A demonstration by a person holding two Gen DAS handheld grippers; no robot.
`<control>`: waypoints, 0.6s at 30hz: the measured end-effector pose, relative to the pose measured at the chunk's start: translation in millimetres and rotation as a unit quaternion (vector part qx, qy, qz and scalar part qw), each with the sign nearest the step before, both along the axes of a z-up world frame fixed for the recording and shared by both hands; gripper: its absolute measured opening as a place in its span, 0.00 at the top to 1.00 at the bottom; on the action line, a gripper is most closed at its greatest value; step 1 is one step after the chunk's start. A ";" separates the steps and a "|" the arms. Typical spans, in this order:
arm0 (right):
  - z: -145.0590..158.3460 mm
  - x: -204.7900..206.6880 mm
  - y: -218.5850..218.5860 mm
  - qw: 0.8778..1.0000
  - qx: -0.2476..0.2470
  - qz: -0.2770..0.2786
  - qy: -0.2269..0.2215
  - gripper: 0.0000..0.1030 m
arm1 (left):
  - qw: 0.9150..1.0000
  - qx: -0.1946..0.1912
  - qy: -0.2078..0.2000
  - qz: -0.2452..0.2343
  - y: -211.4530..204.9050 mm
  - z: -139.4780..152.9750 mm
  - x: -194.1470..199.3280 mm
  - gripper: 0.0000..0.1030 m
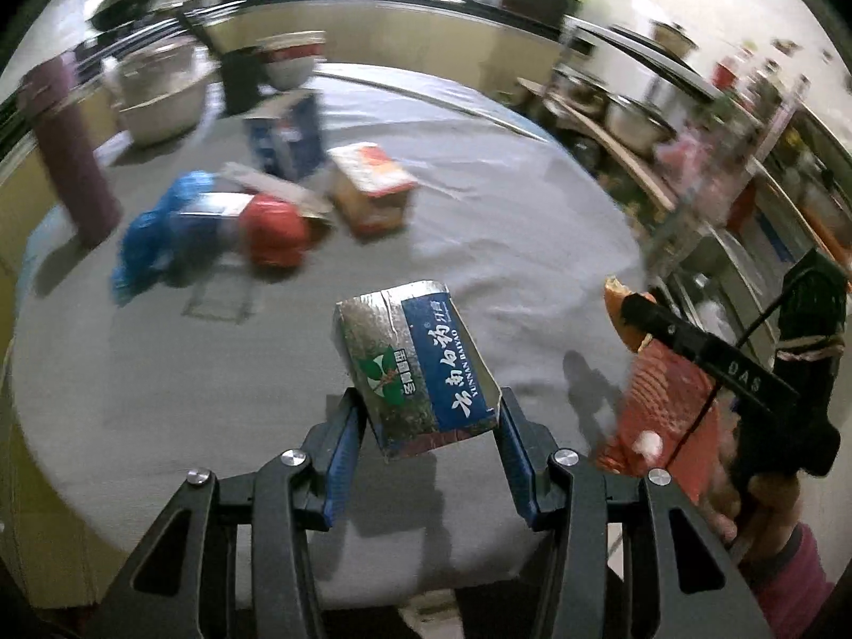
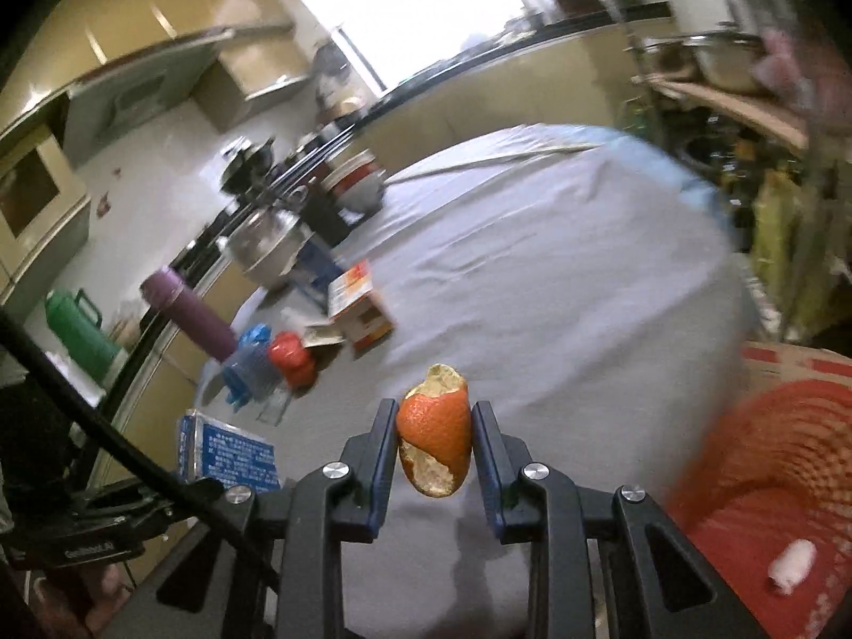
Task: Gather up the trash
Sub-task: 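Carry the peel and box to the red basket and release them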
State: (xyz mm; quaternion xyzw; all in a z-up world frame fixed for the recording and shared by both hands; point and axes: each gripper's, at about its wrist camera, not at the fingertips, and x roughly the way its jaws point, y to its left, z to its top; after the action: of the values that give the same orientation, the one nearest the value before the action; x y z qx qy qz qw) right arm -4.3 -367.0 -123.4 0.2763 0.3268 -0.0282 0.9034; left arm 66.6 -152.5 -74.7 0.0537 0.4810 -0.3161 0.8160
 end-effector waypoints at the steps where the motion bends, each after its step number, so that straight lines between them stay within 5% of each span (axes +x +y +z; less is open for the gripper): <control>1: -0.5 -12.4 -9.8 1.000 0.004 -0.013 0.001 0.71 | 1.000 -0.001 0.002 -0.016 -8.0 -0.6 -5.4 0.51; 8: -14.8 -93.9 -75.8 0.993 0.034 -0.113 0.022 0.71 | 0.992 -0.021 0.021 -0.125 -65.8 -3.5 -42.8 0.51; 18: -54.2 -178.1 -128.6 0.973 0.103 -0.201 0.054 0.71 | 0.964 -0.014 0.037 -0.261 -169.7 -11.8 -95.7 0.50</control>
State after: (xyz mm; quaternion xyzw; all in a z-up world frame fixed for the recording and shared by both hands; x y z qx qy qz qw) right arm -182.4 -495.5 -177.6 0.4261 0.3137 -0.1899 0.8270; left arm -29.1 -322.2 -86.5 0.1542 0.4759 -0.5267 0.6873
